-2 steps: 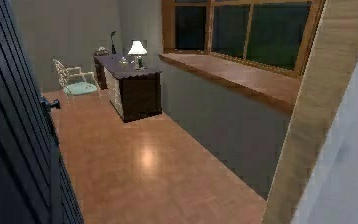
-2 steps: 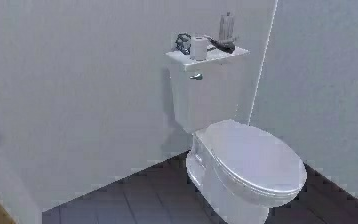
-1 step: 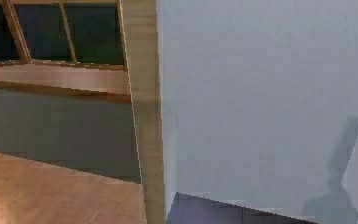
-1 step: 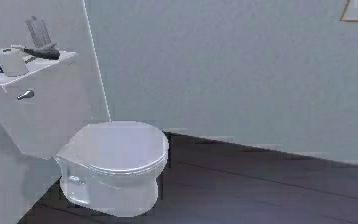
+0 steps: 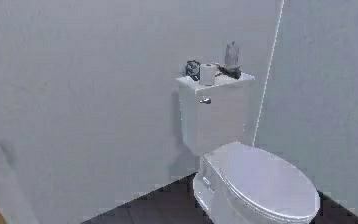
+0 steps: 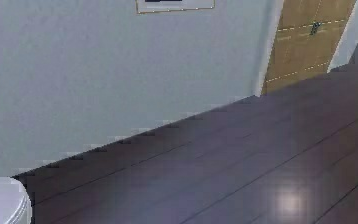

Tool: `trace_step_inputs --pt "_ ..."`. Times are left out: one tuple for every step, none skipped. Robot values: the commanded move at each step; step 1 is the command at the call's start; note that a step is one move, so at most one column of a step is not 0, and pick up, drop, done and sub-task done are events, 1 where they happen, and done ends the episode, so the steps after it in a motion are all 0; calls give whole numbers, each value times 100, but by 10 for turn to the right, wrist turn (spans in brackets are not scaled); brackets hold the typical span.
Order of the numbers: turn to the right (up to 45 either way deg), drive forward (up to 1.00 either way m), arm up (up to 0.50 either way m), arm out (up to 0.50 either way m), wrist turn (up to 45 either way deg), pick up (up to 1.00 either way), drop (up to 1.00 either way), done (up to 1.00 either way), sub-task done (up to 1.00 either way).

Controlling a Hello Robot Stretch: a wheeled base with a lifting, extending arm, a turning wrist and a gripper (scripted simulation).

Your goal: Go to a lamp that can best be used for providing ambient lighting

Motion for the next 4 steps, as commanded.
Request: trace_step_inputs --pt "450 0 0 0 0 0 0 0 0" --pt "120 0 0 0 0 0 0 0 0" --pt "0 25 0 0 0 0 0 0 0" --pt "-450 0 0 0 0 0 0 0 0"
